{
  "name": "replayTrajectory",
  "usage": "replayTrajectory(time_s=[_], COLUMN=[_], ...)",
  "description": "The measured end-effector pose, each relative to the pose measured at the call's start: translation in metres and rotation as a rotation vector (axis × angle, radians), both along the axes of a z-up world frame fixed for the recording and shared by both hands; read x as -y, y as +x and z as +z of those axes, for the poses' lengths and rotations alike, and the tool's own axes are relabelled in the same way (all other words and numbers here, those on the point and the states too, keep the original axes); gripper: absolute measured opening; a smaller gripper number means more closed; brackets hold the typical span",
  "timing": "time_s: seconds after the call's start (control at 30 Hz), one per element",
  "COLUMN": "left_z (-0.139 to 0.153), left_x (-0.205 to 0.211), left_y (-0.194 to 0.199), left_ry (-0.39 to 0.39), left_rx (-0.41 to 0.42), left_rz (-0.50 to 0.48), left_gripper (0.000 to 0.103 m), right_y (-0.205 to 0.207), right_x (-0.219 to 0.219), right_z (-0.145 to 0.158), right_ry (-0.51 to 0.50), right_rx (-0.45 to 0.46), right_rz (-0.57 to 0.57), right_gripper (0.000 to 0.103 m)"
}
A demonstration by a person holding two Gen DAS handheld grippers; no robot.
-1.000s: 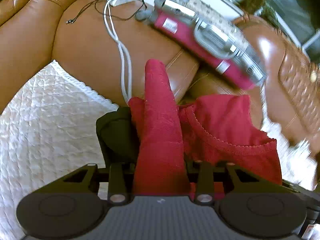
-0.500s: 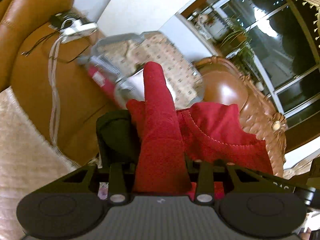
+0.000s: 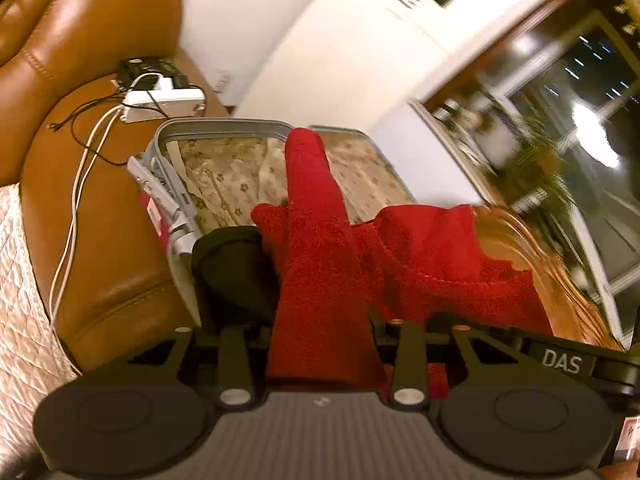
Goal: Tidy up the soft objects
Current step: 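Carry the held T-shirt with both grippers over the open floral suitcase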
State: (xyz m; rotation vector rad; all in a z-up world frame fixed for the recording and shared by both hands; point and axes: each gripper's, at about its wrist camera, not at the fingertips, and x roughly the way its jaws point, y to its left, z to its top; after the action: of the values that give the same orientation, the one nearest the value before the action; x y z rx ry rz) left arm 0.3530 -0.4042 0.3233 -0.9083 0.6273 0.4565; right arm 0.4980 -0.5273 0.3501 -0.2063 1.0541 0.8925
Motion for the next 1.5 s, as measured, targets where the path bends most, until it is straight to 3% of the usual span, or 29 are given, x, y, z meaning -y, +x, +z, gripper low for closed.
replayTrajectory(time_s=[0.2, 0.47, 0.63, 0.83, 0.97, 1.07, 1.2, 1.37, 1.5], left_z=[-0.027, -0.07, -0.08, -0.065, -0.029, -0.004, 0.016, 0.012, -0.018], left_x=[0.019, 0.009, 0.008, -0.017, -0.033, -0.031, -0.026, -0.031, -0.049], left_y=[0.076, 0.129, 0.149, 0.166, 0.172, 0.182, 0.205, 0.247, 0.258], left_ry=[-0.027, -0.048, 0.058, 0.132, 0.153, 0.135, 0.081, -0.017, -0.076], left_rx=[-0.015, -0.041, -0.074, -0.06, -0.034, 0.031, 0.13, 0.26, 0.312], left_rz=[0.206, 0.45, 0.518, 0.553, 0.558, 0.538, 0.488, 0.403, 0.379], left_gripper=[0.04, 0.04, 0.04, 0.04, 0.04, 0.04, 0.039, 0.039, 0.039], right_y=[0.099, 0.167, 0.188, 0.211, 0.227, 0.241, 0.268, 0.306, 0.33], right_x=[-0.035, -0.098, -0.128, -0.138, -0.137, -0.132, -0.118, -0.095, -0.083], right_z=[-0.019, -0.051, -0.077, -0.086, -0.068, -0.042, -0.002, 0.038, 0.05], right_ry=[-0.085, -0.145, -0.156, -0.081, -0.022, 0.024, 0.067, 0.062, 0.046], right_rx=[0.008, 0.033, 0.034, -0.009, -0.06, -0.071, -0.025, 0.08, 0.146], right_rz=[0.195, 0.419, 0.541, 0.543, 0.508, 0.483, 0.446, 0.373, 0.321], right_gripper=[0.052, 0.052, 0.051, 0.051, 0.05, 0.05, 0.05, 0.05, 0.05])
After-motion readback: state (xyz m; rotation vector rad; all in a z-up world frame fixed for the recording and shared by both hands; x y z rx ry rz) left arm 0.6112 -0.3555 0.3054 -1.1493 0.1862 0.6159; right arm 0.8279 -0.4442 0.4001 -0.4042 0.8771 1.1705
